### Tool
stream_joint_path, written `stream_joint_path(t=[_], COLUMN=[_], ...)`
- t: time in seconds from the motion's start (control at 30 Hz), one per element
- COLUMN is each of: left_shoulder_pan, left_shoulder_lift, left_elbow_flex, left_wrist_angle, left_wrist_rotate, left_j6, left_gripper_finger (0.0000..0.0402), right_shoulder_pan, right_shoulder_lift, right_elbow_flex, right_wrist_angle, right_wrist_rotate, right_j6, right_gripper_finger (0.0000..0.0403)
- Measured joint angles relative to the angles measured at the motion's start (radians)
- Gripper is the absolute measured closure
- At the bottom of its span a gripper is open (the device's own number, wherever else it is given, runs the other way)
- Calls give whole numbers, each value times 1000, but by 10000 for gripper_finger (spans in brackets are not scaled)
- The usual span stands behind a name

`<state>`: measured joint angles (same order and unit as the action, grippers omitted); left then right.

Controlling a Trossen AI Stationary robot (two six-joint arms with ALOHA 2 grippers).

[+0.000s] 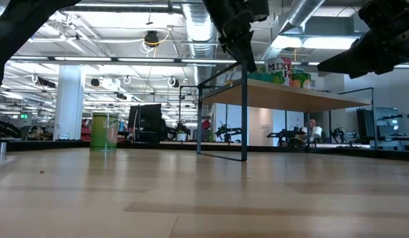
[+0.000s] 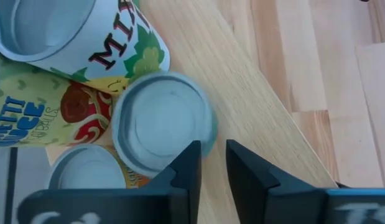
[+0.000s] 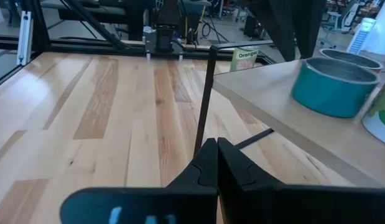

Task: Pick and place cans onto a shelf
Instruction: Put the canned tuna on the shelf

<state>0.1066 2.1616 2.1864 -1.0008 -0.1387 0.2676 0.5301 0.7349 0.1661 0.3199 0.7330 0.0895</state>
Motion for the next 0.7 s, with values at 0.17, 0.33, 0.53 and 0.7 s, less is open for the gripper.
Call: stream_joint_path(t=[0.17, 0.33, 0.53, 0.7], left_shoulder_pan=[0, 0, 7, 35], left_shoulder_lift=[0, 0, -1, 12], left_elbow_flex=[0, 0, 0, 2], left_wrist_angle=[-1, 32, 108, 124], left_wrist_rotate=[0, -4, -12, -10], left_j6=[4, 20, 50, 42], left_gripper_finger=[329, 328, 333, 365], right_shoulder_pan=[0, 0, 0, 0], right_shoulder_lift=[0, 0, 0, 0], right_elbow_flex=[0, 0, 0, 0], right_wrist_angle=[0, 1, 2, 1], right_wrist_rotate=[0, 0, 0, 0], right_j6=[0, 0, 0, -2], right_gripper_finger=[391, 391, 390, 391])
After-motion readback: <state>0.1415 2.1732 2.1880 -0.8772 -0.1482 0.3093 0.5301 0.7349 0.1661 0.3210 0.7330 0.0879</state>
